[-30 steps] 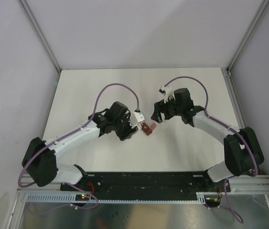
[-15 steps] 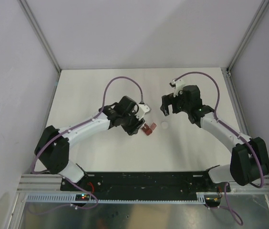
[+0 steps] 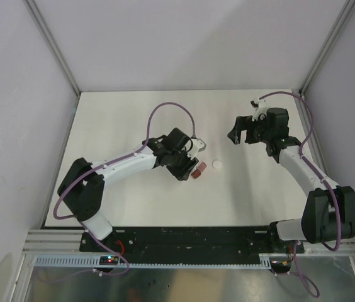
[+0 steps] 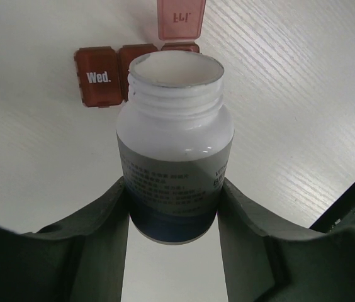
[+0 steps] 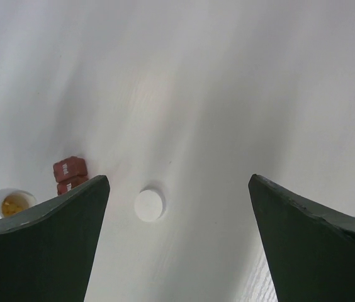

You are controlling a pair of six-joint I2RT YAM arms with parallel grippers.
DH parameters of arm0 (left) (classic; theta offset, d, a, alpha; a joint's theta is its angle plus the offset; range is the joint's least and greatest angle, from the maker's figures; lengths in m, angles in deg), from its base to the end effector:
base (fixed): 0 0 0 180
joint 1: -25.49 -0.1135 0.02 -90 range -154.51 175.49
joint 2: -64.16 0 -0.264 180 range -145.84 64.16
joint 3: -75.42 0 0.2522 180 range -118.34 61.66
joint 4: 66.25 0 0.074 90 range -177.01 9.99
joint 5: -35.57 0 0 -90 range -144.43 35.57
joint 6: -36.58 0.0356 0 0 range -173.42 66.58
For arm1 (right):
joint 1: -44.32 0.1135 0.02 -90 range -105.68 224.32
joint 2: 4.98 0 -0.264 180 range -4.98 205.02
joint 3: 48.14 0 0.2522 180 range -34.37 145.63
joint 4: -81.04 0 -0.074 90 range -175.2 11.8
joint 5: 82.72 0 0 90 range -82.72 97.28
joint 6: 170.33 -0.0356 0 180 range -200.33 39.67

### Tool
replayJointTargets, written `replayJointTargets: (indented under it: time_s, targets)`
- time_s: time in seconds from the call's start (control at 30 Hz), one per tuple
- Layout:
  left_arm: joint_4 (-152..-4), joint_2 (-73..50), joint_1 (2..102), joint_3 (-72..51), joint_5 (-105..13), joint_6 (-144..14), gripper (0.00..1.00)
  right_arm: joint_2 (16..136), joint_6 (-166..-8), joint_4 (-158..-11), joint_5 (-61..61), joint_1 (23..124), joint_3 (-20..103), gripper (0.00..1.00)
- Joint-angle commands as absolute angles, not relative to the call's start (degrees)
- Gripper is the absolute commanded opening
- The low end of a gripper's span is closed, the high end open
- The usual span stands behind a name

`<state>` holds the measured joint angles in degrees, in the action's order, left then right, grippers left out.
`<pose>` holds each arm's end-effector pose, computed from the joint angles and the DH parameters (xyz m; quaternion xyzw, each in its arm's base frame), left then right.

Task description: Sort the pills into containers

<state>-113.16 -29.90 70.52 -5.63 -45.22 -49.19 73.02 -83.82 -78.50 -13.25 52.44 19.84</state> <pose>0.2356 -0.2439 0.2256 0.4201 0.8664 -0.1628 0.2154 0.3011 0.0556 0.2734 -0.1229 0.8499 0.2033 0.4703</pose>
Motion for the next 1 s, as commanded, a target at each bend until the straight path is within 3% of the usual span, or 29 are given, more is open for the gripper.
replayJointTargets:
  time_s: [0.0,0.53,0.97]
  targets:
    - [-115.83,-31.06,71.5,-8.88,-44.34,-51.36,0.0,70.61,-83.64,-78.26,-16.2,52.13,19.67,0.99]
    - [-122.63,-33.38,72.86,-12.64,-45.85,-49.48,0.0,71.07,-83.15,-77.39,-19.02,51.88,19.64,1.0]
    - [-120.19,-25.39,72.84,-12.22,-44.22,-42.91,0.0,73.64,-81.79,-77.43,-36.05,59.11,19.97,0.99]
